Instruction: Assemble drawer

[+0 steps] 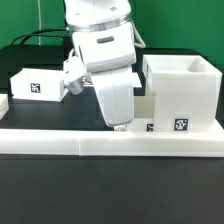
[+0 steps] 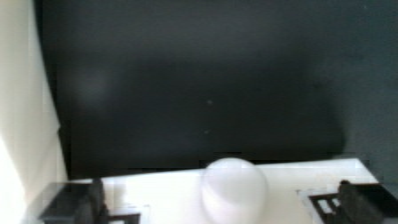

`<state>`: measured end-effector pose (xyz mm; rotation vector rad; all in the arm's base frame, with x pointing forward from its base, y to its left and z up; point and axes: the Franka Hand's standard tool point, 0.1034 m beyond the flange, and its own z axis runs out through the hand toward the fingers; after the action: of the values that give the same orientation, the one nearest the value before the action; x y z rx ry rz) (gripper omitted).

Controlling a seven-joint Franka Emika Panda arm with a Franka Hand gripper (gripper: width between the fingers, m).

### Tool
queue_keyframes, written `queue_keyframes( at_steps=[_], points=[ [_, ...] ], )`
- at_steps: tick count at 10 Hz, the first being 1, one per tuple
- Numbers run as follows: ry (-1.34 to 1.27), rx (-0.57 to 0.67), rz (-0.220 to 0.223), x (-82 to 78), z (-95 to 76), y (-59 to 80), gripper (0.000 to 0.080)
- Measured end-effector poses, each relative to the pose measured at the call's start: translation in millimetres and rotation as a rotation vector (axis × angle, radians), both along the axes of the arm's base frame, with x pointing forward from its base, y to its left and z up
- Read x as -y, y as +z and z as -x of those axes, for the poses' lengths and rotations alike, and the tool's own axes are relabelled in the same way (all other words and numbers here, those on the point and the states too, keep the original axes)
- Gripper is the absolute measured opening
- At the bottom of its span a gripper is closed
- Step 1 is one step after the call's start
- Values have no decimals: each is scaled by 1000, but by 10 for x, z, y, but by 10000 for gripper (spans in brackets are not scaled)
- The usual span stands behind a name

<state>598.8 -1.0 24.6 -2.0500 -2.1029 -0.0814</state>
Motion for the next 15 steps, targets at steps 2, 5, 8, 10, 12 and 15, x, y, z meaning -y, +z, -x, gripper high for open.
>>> queue_keyframes(
  at_steps=[2,5,8,10,12,15],
  points=[
    [-24,-3,3,12,16,-16,649],
    [2,1,5,9,6,46,649],
    [19,5,25,-2,49,171,649],
    [18,3,24,4,50,158,649],
    [3,8,26,-45,40,152,649],
    [-1,28,28,-344,31,112,649]
  ],
)
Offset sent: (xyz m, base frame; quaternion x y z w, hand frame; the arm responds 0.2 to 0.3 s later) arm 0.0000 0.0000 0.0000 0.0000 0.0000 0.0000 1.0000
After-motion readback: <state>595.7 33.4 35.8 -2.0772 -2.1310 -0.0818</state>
